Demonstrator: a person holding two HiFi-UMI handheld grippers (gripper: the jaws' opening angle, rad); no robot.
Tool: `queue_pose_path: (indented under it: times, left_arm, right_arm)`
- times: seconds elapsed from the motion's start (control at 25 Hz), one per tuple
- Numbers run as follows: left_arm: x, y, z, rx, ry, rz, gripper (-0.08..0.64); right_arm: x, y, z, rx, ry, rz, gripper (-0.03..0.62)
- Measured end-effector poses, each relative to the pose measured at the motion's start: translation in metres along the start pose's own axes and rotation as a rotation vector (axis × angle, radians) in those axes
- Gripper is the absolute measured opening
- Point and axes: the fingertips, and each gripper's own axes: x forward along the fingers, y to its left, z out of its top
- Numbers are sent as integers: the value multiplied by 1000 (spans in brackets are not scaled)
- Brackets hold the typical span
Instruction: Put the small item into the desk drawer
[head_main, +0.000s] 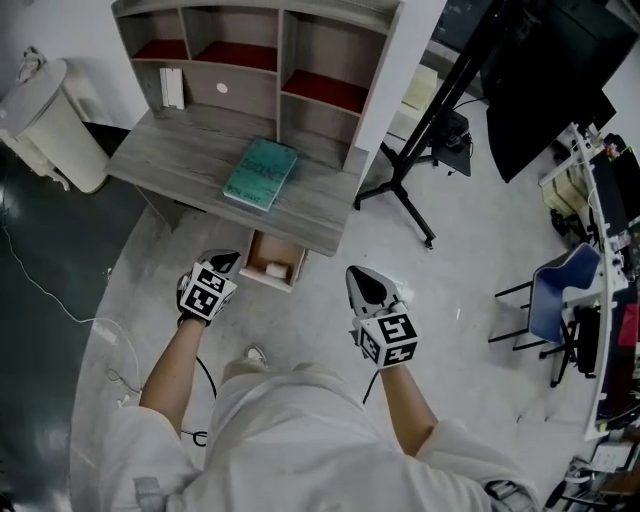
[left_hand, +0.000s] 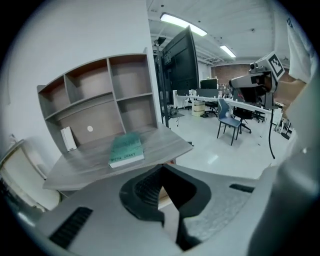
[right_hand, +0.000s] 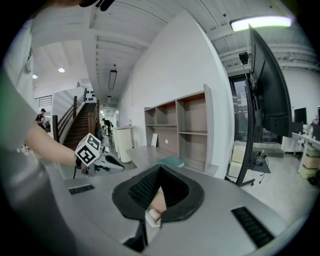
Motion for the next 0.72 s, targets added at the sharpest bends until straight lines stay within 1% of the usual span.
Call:
queue_pose_path:
  times: [0.2, 0.4, 0.6, 0.72]
  left_arm:
    - [-21, 21, 20, -63, -67, 22, 6]
    - [-47, 43, 49, -110, -168, 49, 6]
    - [-82, 48, 82, -111, -294, 68, 6]
    - [-106, 53, 93, -124, -366, 81, 6]
  right_arm:
    - [15, 9, 26, -3, -32, 22, -3]
    - [33, 14, 51, -16, -62, 31, -3]
    - [36, 18, 68, -9, -83, 26, -3]
    - [37, 16, 74, -2, -92, 13, -3]
